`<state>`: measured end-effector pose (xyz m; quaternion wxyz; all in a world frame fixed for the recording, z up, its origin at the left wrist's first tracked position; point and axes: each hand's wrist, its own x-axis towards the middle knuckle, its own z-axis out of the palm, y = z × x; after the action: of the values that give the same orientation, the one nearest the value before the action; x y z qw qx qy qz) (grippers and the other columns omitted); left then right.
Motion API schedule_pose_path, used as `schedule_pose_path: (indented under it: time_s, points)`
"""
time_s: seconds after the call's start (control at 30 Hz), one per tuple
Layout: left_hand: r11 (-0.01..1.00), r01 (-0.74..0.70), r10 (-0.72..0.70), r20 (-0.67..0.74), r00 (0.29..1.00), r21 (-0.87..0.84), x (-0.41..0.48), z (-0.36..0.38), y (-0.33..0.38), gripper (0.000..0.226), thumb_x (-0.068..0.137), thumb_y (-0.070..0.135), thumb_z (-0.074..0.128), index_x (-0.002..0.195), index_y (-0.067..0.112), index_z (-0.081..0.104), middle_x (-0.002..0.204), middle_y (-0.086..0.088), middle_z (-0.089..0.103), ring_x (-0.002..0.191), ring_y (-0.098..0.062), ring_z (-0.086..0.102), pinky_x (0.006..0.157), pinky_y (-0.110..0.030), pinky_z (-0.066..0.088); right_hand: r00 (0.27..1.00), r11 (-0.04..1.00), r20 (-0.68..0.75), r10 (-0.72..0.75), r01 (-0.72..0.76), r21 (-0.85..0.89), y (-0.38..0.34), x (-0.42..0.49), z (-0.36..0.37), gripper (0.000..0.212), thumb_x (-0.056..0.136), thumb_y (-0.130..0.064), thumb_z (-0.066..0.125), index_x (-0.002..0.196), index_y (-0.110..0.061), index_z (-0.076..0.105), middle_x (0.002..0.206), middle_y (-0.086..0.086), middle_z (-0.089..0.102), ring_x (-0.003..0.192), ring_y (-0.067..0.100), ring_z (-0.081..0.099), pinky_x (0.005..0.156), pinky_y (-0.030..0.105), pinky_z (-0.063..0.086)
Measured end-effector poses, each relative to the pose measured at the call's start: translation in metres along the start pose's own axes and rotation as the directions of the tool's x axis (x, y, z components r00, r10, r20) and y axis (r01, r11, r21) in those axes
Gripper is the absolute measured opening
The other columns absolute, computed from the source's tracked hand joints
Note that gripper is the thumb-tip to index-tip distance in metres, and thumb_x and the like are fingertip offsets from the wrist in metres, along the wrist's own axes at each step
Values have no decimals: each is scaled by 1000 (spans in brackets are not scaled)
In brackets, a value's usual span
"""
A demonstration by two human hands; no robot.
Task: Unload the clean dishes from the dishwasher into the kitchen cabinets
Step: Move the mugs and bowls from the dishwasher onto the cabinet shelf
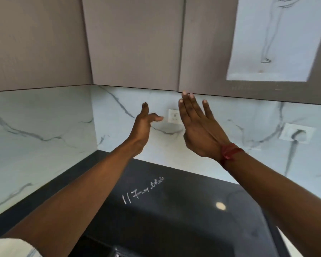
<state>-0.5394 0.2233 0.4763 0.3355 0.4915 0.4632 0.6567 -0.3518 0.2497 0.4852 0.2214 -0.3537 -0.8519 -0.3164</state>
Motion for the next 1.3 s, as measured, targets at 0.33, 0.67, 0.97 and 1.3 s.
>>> schedule_pose_path:
  time_s: [0.33,0.67,0.97,1.3]
  points:
    - [594,59,-159,-46,986,-802,137,-144,10,22,89,36,44,83,15,42,92,-9,44,82,-22,43,75,-34,34,796,-425,497,347,-339,839,-107,210,71,9,97,-15,54,90,-22,56,97,-4,60,99,13,56,108,46,41]
    - [247,90,-38,83,996,-965,219,-208,-4,80,91,49,43,146,-5,25,151,-27,32,143,-41,28,118,-53,15,856,-890,451,254,25,455,-145,281,122,25,85,4,41,92,-14,57,102,4,57,113,23,55,106,54,39]
    - [335,99,-69,81,994,-937,228,-214,-15,70,91,49,43,141,-1,38,144,-25,44,137,-40,38,118,-53,18,720,-105,357,595,-370,923,-166,276,111,30,90,-7,54,112,-17,70,117,3,69,111,21,63,97,42,52]
    - [476,-273,652,-128,747,836,215,-211,-11,55,91,4,46,145,-1,37,156,-18,30,147,-29,24,117,-30,24,996,956,-87,-29,2,-295,-125,298,122,65,90,-13,3,153,1,1,160,21,-7,148,39,-6,117,60,1]
